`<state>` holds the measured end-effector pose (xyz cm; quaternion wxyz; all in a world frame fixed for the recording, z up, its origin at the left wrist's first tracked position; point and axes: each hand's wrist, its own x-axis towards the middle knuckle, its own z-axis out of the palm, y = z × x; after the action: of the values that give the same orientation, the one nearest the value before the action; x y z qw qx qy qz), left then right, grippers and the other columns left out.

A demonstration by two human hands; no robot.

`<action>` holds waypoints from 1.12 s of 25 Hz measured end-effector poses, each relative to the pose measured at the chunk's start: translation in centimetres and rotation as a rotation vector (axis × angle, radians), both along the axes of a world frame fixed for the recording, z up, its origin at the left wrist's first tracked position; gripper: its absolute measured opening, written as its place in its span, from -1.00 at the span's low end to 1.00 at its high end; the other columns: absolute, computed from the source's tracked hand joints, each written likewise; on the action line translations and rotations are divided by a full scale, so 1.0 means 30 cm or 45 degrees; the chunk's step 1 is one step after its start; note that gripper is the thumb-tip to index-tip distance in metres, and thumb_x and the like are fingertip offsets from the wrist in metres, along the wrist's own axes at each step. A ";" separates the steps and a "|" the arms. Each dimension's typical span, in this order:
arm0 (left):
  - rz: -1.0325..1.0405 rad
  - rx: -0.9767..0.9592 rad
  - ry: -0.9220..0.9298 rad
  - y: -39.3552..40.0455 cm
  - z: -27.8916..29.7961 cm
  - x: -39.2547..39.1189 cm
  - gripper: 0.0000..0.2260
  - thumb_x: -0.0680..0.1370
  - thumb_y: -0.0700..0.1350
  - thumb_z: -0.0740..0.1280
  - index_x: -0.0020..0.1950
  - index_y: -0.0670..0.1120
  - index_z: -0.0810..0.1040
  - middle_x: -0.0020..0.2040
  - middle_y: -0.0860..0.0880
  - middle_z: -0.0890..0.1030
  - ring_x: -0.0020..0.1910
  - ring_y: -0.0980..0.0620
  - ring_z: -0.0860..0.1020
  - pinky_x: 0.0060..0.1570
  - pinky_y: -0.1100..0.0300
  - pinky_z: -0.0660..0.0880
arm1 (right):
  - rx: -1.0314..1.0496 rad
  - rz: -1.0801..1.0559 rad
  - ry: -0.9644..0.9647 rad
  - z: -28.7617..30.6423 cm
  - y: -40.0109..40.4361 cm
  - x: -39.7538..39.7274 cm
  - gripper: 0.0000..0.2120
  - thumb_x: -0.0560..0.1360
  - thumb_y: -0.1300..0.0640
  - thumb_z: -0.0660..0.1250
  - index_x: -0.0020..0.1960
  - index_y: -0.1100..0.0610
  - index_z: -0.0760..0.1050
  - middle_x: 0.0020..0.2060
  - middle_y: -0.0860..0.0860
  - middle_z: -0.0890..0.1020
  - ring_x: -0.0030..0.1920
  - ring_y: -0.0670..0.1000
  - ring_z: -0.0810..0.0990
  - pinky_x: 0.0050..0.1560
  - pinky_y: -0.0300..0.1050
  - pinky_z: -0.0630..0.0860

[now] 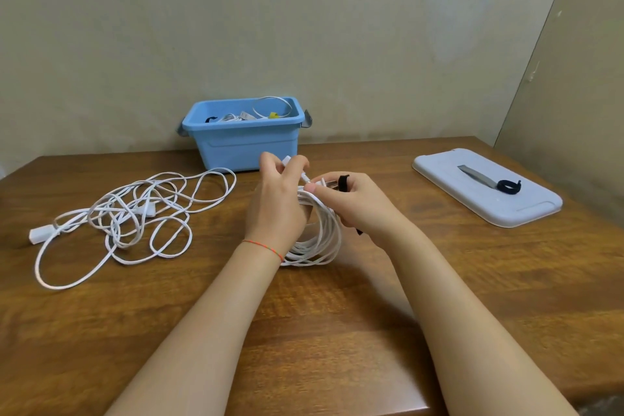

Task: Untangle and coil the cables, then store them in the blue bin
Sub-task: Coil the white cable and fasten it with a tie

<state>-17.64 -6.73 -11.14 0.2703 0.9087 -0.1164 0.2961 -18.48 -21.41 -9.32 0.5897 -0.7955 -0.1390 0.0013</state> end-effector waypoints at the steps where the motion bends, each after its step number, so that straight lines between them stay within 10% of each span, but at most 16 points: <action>1: 0.066 0.042 -0.012 -0.002 0.001 -0.002 -0.74 0.49 -0.19 0.42 0.16 -0.09 0.51 0.16 -0.13 0.31 -0.02 -0.15 0.47 -0.23 0.03 0.49 | 0.007 0.006 -0.034 0.005 0.002 -0.004 -0.79 0.57 0.03 0.38 0.00 0.17 0.66 -0.50 -0.17 0.48 -0.51 -0.19 0.36 -0.47 -0.33 0.27; 4: 0.272 0.219 0.016 0.008 0.019 -0.005 -0.79 0.45 -0.16 0.43 0.04 -0.10 0.51 0.23 -0.11 0.39 0.21 -0.10 0.40 -0.18 0.16 0.33 | 0.028 -0.067 -0.137 0.011 0.005 -0.008 -0.84 0.58 0.09 0.37 0.00 0.16 0.67 -0.46 -0.20 0.57 -0.46 -0.25 0.48 -0.45 -0.46 0.32; 9: 0.315 0.249 0.203 0.027 0.035 0.005 -0.88 0.54 -0.13 0.30 0.05 -0.01 0.56 -0.09 0.01 0.57 0.00 -0.08 0.56 -0.20 0.12 0.36 | -0.028 -0.199 -0.126 0.017 -0.009 -0.002 -0.87 0.56 0.14 0.34 -0.08 0.12 0.66 -0.51 -0.23 0.53 -0.52 -0.28 0.44 -0.51 -0.46 0.28; 14: 0.300 0.449 0.147 0.006 0.046 -0.004 -0.85 0.58 -0.05 0.26 0.10 0.07 0.59 -0.04 0.00 0.63 -0.02 -0.09 0.59 -0.25 0.15 0.36 | -0.212 -0.108 -0.244 0.006 -0.017 0.004 -0.71 0.40 -0.17 0.49 -0.12 0.04 0.60 -0.37 -0.17 0.55 -0.36 -0.22 0.44 -0.35 -0.38 0.36; 20: 0.278 0.393 0.299 0.024 0.065 -0.012 -0.89 0.58 -0.03 0.28 0.03 0.02 0.58 0.01 -0.04 0.53 -0.01 -0.09 0.54 -0.19 0.10 0.34 | -0.504 0.026 -0.352 -0.014 -0.016 0.014 -0.85 0.52 -0.04 0.42 0.05 -0.05 0.64 -0.21 -0.05 0.66 -0.21 -0.06 0.57 -0.22 -0.09 0.46; 28: 0.159 0.250 0.266 0.021 0.049 -0.005 -0.90 0.52 -0.10 0.29 -0.04 0.00 0.59 -0.08 -0.01 0.61 -0.03 -0.10 0.56 -0.18 0.12 0.42 | -1.130 -0.401 -0.510 -0.003 -0.031 0.016 -0.79 0.43 -0.10 0.39 -0.31 -0.09 0.43 -0.20 -0.07 0.51 -0.25 0.00 0.49 -0.39 -0.16 0.26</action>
<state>-17.79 -6.09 -9.68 0.1720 0.9620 -0.0594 0.2036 -18.01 -22.33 -9.41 0.1498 -0.9653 -0.1137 -0.1813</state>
